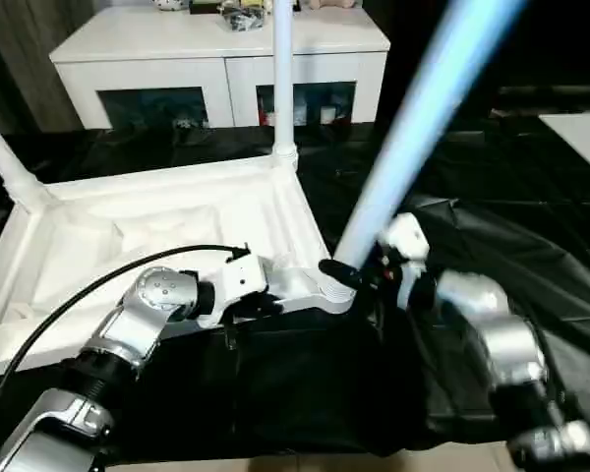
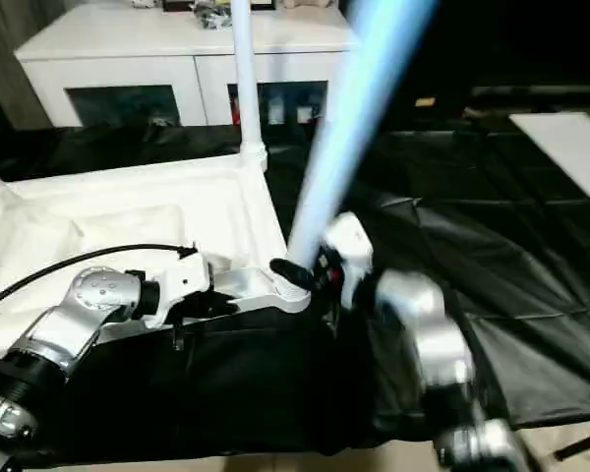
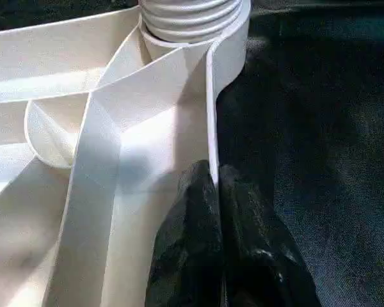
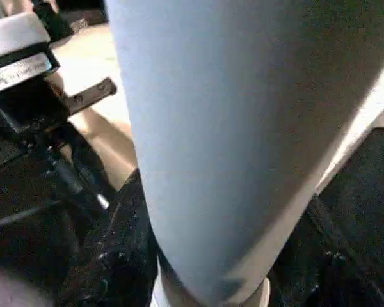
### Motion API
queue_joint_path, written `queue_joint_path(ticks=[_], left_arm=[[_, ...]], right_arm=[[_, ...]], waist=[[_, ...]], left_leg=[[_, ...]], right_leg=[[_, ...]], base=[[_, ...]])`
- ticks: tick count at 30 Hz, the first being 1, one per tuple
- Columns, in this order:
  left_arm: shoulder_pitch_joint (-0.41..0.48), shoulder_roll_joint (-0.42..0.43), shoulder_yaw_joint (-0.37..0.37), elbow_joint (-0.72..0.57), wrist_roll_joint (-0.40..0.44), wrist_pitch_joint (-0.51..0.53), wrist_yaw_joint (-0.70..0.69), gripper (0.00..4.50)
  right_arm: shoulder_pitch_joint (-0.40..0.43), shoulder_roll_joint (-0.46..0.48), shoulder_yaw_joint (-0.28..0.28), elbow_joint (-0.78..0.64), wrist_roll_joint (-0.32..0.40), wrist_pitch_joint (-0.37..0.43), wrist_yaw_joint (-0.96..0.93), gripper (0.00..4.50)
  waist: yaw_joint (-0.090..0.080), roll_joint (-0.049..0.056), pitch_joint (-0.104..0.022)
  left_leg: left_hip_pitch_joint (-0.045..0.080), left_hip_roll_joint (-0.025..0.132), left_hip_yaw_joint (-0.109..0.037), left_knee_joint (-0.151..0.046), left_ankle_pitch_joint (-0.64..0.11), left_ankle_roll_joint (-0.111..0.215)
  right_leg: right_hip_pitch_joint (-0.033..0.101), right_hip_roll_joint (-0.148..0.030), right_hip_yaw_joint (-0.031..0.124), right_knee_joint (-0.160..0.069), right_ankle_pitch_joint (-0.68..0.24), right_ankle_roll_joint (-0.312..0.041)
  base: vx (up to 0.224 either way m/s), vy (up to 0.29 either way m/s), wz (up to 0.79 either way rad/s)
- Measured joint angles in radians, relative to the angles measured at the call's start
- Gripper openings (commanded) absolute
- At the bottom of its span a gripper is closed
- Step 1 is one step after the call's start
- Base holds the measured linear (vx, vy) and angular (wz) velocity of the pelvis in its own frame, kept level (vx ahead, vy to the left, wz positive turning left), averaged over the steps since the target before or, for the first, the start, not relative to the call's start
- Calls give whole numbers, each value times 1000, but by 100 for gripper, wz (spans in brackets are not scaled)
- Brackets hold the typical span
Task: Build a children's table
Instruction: Rotate leg to tighten
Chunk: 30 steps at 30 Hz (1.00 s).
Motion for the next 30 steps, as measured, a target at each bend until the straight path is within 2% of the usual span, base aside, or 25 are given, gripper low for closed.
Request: queue_joint_path(ticks=[4,14,15,20,25,30], left_arm=[[5,0,-3,-19,6,12,0,0],[6,-3,-6,-18,23,19,12,0],[5,-3,-7,-13,24,18,12,0],[1,-2,-8,9,26,21,13,0],[-5,5,-2,24,35,25,20,0],[-10,6,1,36,37,24,23,0]], right_arm=[[-75,-21,12,73,-3,66,64,185],[-121,-6,7,175,1,70,93,185],[-127,-2,7,195,1,63,96,185],[-143,22,1,259,0,31,86,185],[-180,62,-8,350,-1,-13,42,185],[-197,74,-10,378,-2,-28,28,185]], waist=[[3,-7,-3],[0,-8,-5],[0,-6,-6],[-6,-6,-8],[-18,-3,-7],[-18,-5,-7]], left_leg=[[0,0,2,0,0,0],[9,1,7,0,0,0],[10,1,7,0,0,0],[19,1,7,0,-2,-3],[19,1,4,0,-2,-4],[19,1,3,0,-2,-3]], right_leg=[[0,0,1,0,0,0],[5,-1,4,0,0,-1],[6,-1,4,0,0,-1],[6,-1,4,0,-2,3],[4,-1,3,-1,-3,6],[1,-1,3,-5,-4,6]], base=[[0,0,0],[0,0,0],[0,0,0],[0,0,0],[0,0,0],[0,0,0]])
